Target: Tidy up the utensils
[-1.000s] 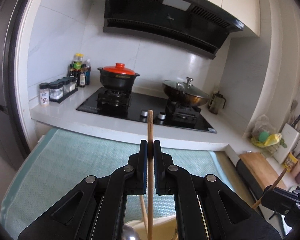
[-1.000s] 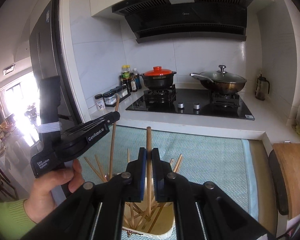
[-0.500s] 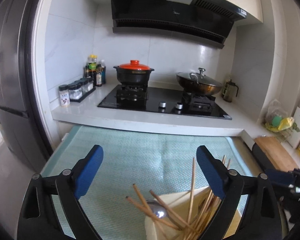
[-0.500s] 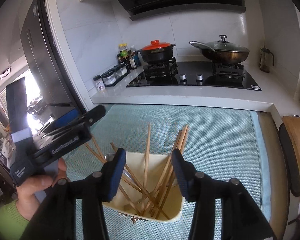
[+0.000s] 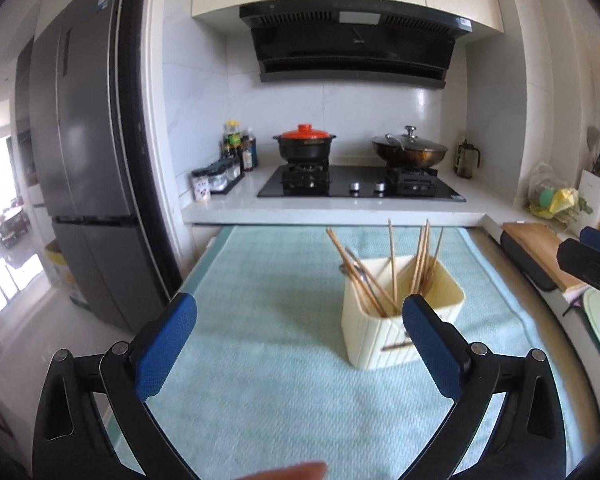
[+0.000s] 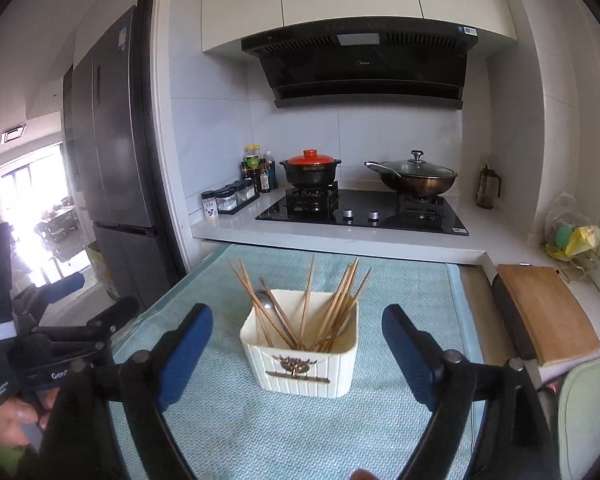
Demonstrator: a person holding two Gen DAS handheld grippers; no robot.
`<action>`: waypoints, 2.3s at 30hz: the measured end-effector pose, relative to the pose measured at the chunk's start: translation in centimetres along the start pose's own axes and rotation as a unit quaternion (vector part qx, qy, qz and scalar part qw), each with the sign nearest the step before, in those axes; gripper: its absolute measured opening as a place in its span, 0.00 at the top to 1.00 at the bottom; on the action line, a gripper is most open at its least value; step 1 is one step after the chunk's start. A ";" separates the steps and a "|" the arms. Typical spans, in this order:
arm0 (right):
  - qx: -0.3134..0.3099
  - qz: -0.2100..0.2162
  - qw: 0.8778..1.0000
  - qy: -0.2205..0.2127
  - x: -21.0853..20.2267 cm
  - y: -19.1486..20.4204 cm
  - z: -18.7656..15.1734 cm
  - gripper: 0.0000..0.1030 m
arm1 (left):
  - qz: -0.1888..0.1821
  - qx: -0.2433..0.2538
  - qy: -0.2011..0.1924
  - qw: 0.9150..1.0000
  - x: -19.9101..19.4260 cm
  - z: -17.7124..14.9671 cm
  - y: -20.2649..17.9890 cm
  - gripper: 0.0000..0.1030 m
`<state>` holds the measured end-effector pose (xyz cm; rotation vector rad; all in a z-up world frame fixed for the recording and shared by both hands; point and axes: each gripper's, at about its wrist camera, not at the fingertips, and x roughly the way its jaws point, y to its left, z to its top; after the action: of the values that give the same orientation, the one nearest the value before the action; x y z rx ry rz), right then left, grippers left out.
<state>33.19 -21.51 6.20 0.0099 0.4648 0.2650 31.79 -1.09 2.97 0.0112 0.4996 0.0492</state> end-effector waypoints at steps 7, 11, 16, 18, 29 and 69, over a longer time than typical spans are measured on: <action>0.033 -0.020 0.999 0.030 -4.1 2.5 -6.0 0.14 | -0.001 0.007 0.035 0.999 -5.9 -4.9 0.2 0.00; 0.043 -0.032 0.998 0.038 -6.5 3.4 -7.5 0.14 | -0.007 0.012 0.038 0.999 -8.4 -6.0 0.0 0.00; 0.037 -0.034 0.998 0.032 -9.1 4.4 -7.7 0.14 | -0.011 0.006 0.043 0.999 -9.8 -6.6 0.1 0.00; 0.031 -0.037 0.998 0.029 -9.9 4.7 -7.6 0.14 | -0.012 0.005 0.044 0.999 -10.0 -6.4 0.1 0.00; 0.020 -0.042 0.999 0.020 -11.7 5.3 -7.5 0.14 | -0.017 0.005 0.044 0.999 -10.9 -5.9 0.2 0.00; 0.009 -0.032 0.999 0.024 -11.8 6.1 -7.5 0.14 | -0.020 -0.001 0.054 0.998 -10.4 -5.7 0.9 0.00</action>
<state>18.14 -19.07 5.13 0.0073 0.5138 0.1982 19.93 -0.74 2.94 -0.0034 0.6086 0.0102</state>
